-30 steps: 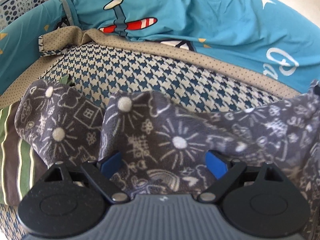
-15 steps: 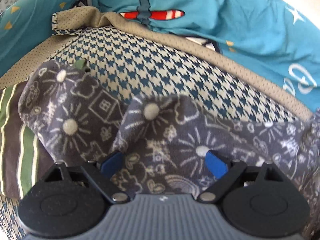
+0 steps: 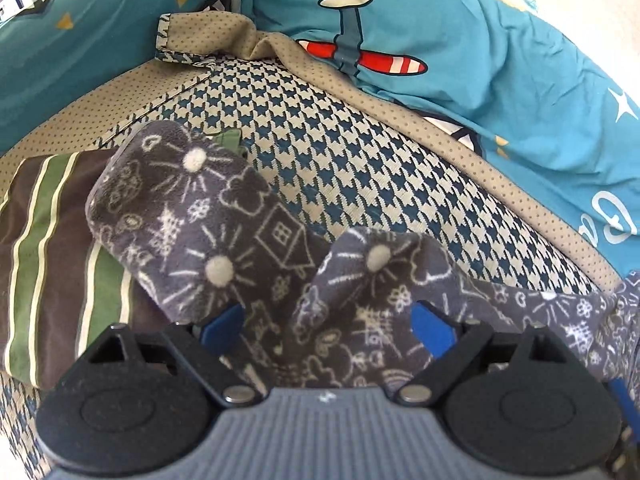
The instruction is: Fold clothes
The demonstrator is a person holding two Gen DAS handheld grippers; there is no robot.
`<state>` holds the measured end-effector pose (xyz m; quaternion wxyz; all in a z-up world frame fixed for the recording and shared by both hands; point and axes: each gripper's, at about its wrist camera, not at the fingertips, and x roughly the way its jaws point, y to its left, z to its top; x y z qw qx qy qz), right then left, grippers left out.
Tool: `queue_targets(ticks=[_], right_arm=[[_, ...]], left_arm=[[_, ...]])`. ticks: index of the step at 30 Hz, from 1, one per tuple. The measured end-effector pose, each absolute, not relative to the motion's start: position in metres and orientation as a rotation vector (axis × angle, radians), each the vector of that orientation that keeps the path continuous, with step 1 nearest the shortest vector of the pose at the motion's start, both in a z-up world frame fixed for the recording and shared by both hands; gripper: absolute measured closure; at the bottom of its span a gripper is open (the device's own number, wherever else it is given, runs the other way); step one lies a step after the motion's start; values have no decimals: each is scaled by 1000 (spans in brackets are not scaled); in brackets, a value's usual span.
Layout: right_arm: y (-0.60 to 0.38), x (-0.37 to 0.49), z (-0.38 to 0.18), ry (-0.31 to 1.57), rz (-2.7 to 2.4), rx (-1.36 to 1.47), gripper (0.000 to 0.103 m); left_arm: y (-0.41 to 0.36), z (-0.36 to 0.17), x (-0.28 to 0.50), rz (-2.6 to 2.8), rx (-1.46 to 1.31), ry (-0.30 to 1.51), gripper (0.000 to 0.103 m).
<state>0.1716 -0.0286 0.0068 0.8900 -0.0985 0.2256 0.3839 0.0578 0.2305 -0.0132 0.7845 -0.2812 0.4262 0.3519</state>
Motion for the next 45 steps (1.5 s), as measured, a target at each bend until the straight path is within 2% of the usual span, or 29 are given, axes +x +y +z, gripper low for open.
queue_targets(ticks=[9,12,18,21,24,25,28,35,37,40,45], right_arm=[[0,121,-9,438,987,-420,84],[6,114,-16,433,1015,-482,79],[23,106,-30,379,1015,-616,76],[32,103,-36,335,1014,-676,70],[39,101,-41,329,1004,-704,74],[41,101,-42,334,1004,-707,87],[38,97,-39,341,1009,-675,94],[32,76,-36,334,1029,-750,94],[36,73,-44,376,1037,-802,91],[36,62,-52,340,1015,-831,89],[31,57,-42,401,997,-750,86]], left_arm=[[234,-8,50,752,-609,907,12],[235,-8,49,749,-606,910,12],[239,-6,47,747,-618,906,12],[244,-3,44,756,-621,900,12],[252,1,39,771,-632,892,12],[256,2,36,780,-634,889,11],[268,7,28,805,-647,877,10],[295,15,2,860,-693,838,10],[304,17,-7,872,-714,829,10],[315,18,-19,885,-739,815,10],[326,15,-31,877,-741,809,10]])
